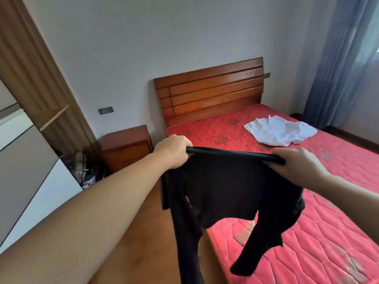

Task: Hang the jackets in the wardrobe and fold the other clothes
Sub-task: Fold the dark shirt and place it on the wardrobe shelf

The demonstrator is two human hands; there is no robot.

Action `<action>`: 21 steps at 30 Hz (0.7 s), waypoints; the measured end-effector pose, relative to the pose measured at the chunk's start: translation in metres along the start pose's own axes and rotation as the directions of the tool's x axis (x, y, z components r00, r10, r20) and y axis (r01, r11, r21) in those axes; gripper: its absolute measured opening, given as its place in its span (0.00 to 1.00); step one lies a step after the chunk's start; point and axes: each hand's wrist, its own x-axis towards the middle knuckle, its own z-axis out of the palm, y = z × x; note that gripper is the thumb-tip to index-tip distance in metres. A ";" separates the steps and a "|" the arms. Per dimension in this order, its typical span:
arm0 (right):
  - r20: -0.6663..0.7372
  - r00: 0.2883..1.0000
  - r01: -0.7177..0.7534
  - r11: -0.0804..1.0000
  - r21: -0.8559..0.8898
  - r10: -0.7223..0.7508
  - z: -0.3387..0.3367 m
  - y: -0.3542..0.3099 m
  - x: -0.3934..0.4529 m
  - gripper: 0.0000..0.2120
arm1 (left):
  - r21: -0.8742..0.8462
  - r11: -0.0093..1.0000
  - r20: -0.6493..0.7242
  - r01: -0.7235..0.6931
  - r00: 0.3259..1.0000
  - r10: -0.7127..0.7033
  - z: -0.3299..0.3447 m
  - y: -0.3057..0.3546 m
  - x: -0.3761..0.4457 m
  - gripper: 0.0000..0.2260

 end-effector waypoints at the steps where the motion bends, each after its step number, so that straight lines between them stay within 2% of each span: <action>1: -0.020 1.000 -0.012 1.000 0.020 0.012 0.002 -0.006 0.016 0.09 | -0.062 0.998 0.001 0.011 1.000 -0.011 -0.003 -0.012 0.012 0.10; 3: -0.076 0.996 -0.029 0.997 0.072 0.034 0.004 -0.020 0.047 0.06 | -0.193 0.981 0.008 0.018 1.000 -0.016 -0.009 -0.035 0.039 0.07; 6: -0.165 0.985 -0.031 0.995 0.095 0.047 0.011 -0.041 0.092 0.05 | -0.395 0.918 -0.030 -0.016 1.000 0.004 -0.012 -0.068 0.084 0.09; 8: -0.178 0.980 -0.072 0.991 0.114 0.092 0.016 -0.055 0.118 0.05 | -0.581 0.813 -0.069 -0.045 0.998 0.006 -0.011 -0.084 0.116 0.10; 11: -0.226 0.943 -0.205 0.961 0.185 0.245 0.025 -0.069 0.152 0.11 | -0.803 0.590 -0.084 -0.088 0.996 0.034 -0.010 -0.095 0.166 0.08; 13: -0.285 0.896 -0.279 0.930 0.238 0.342 0.032 -0.075 0.171 0.14 | -0.891 0.445 -0.056 -0.088 0.995 0.084 -0.011 -0.097 0.194 0.08; 14: -0.323 0.862 -0.310 0.911 0.272 0.390 0.034 -0.076 0.180 0.14 | -0.908 0.407 -0.050 -0.094 0.992 0.116 -0.013 -0.096 0.206 0.09; 18: -0.451 0.693 -0.401 0.820 0.408 0.563 0.034 -0.070 0.202 0.06 | -0.901 0.413 -0.035 -0.132 0.972 0.234 -0.017 -0.089 0.248 0.08; 21: -0.458 0.613 -0.468 0.763 0.446 0.644 0.035 -0.050 0.214 0.05 | -0.959 0.283 0.107 0.016 0.945 0.309 -0.016 -0.072 0.274 0.09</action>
